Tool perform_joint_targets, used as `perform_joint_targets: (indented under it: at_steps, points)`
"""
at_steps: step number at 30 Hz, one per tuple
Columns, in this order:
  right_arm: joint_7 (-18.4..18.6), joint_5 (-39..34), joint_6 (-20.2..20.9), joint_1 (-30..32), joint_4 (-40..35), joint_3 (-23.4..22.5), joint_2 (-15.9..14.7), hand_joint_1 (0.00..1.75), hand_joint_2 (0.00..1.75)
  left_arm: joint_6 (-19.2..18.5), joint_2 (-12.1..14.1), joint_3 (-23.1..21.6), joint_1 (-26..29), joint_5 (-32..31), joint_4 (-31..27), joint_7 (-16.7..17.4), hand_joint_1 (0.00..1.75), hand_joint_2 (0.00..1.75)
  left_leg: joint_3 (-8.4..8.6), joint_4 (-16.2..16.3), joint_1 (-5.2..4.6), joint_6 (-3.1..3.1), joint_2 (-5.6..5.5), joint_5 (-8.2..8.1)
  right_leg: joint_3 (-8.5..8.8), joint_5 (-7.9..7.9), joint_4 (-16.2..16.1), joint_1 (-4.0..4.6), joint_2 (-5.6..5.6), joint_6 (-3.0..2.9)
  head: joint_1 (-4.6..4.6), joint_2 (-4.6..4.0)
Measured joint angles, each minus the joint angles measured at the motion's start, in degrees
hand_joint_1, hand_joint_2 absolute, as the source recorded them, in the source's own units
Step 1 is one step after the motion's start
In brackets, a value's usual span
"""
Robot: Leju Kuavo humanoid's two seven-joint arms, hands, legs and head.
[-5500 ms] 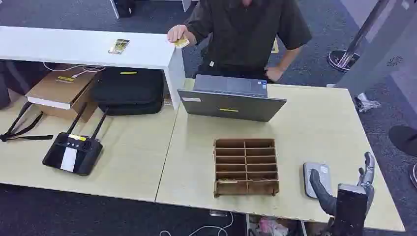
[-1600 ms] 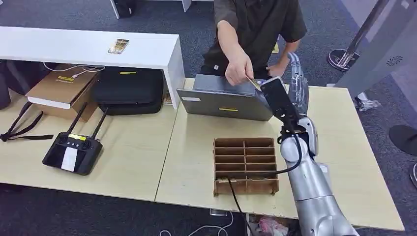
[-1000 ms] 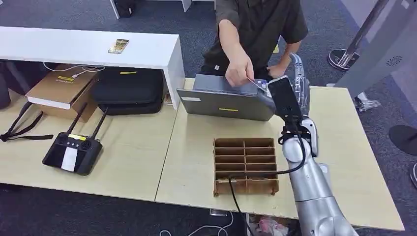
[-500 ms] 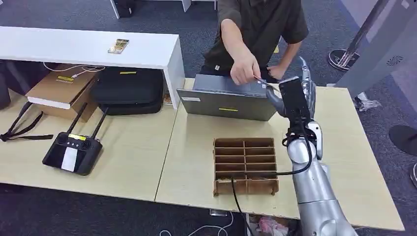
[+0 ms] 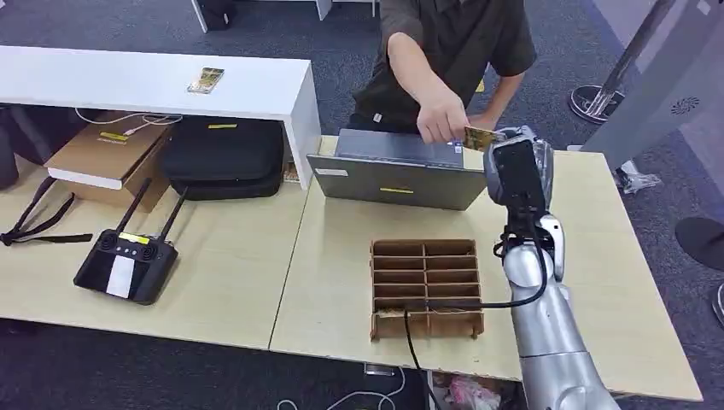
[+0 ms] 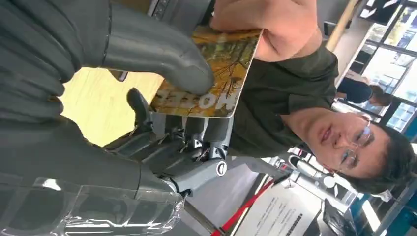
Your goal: Pass the card to the sensor for recognition and then transmit it.
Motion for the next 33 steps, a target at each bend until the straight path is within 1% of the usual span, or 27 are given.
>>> perform_joint_targets:
  at_steps: [1, 2, 4, 5, 15, 19, 26, 31, 32, 33]
  points:
    - [0.0, -0.1, -0.1, 0.0, 0.0, 0.0, 0.0, 1.61, 1.75, 0.0, 0.0, 0.0, 0.0, 0.0, 0.0, 0.0, 0.0, 0.0, 0.0, 0.0, 0.0, 0.0, 0.0, 0.0, 0.0, 0.0, 0.0, 0.0, 0.0, 0.0, 0.0, 0.0]
    - [0.0, -0.1, -0.1, 0.0, 0.0, 0.0, 0.0, 1.71, 1.75, 0.0, 0.0, 0.0, 0.0, 0.1, 0.0, -0.1, 0.0, 0.0, 0.0, 0.0, 0.0, 0.0, 0.0, 0.0, 0.0, 0.0, 0.0, 0.0, 0.0, 0.0, 0.02, 0.0]
    - [0.0, -0.3, -0.2, 0.0, 0.0, 0.0, 0.0, 1.69, 1.75, 0.0, 0.0, 0.0, 0.0, 0.1, 0.0, -0.2, 0.0, 0.0, 0.0, 0.0, 0.0, 0.0, 0.0, 0.0, 0.0, 0.0, 0.0, 0.0, 0.0, 0.0, 0.02, 0.0]
    - [-0.1, -0.4, -0.2, 0.0, 0.0, 0.0, -0.1, 1.75, 1.75, 0.0, 0.0, 0.0, 0.0, 0.1, 0.0, -0.2, 0.0, 0.0, 0.0, 0.0, 0.0, 0.0, 0.0, 0.0, -0.01, 0.0, 0.0, 0.0, 0.0, 0.0, 0.0, 0.0]
    - [-0.2, -0.9, -1.2, 0.1, 0.0, 0.0, -0.2, 1.75, 1.75, 0.0, 0.0, 0.0, 0.1, 0.3, 0.0, -0.6, 0.0, 0.0, 0.0, 0.0, 0.0, 0.0, 0.0, 0.0, 0.0, 0.0, 0.0, 0.0, 0.0, 0.0, 0.02, 0.0]
    - [0.0, -2.2, -1.4, 0.3, 0.0, -0.3, -0.2, 1.75, 1.75, 0.0, 0.0, 0.0, 0.1, 0.4, 0.0, -0.6, 0.0, 0.0, 0.0, 0.0, 0.0, 0.0, 0.0, 0.0, 0.0, 0.0, 0.0, 0.0, 0.0, 0.0, 0.02, 0.0]
    - [0.2, -10.3, 0.2, 0.4, 0.0, -2.1, -0.2, 1.73, 1.75, 0.0, 0.0, 0.0, 0.1, 0.8, 0.0, -0.6, 0.0, 0.0, -0.02, 0.0, 0.0, 0.0, -0.01, 0.0, 0.0, 0.0, 0.0, 0.0, -0.01, 0.0, 0.02, 0.0]
    - [0.1, -12.9, 0.9, 0.4, 0.0, -2.9, -0.2, 1.75, 1.75, 0.1, 0.0, 0.0, 0.1, 1.1, 0.0, -0.7, 0.0, 0.0, -0.01, 0.0, 0.0, 0.0, 0.0, 0.0, -0.01, 0.0, 0.0, 0.0, 0.0, 0.0, 0.02, 0.0]
    - [0.1, -13.2, 0.9, 0.4, 0.0, -2.9, -0.2, 1.71, 1.75, 0.1, 0.0, 0.0, 0.1, 1.1, 0.0, -0.7, 0.0, 0.0, -0.01, 0.0, 0.0, 0.0, 0.0, 0.0, -0.01, 0.0, 0.0, 0.0, -0.01, 0.0, 0.02, 0.0]
    - [0.1, -13.3, 0.9, 0.4, 0.0, -3.0, -0.2, 1.75, 1.75, 0.1, 0.0, 0.0, 0.1, 1.2, 0.0, -0.7, 0.0, 0.0, -0.01, 0.0, 0.0, 0.0, 0.0, 0.0, -0.01, 0.0, 0.0, 0.0, 0.0, 0.0, 0.02, 0.0]
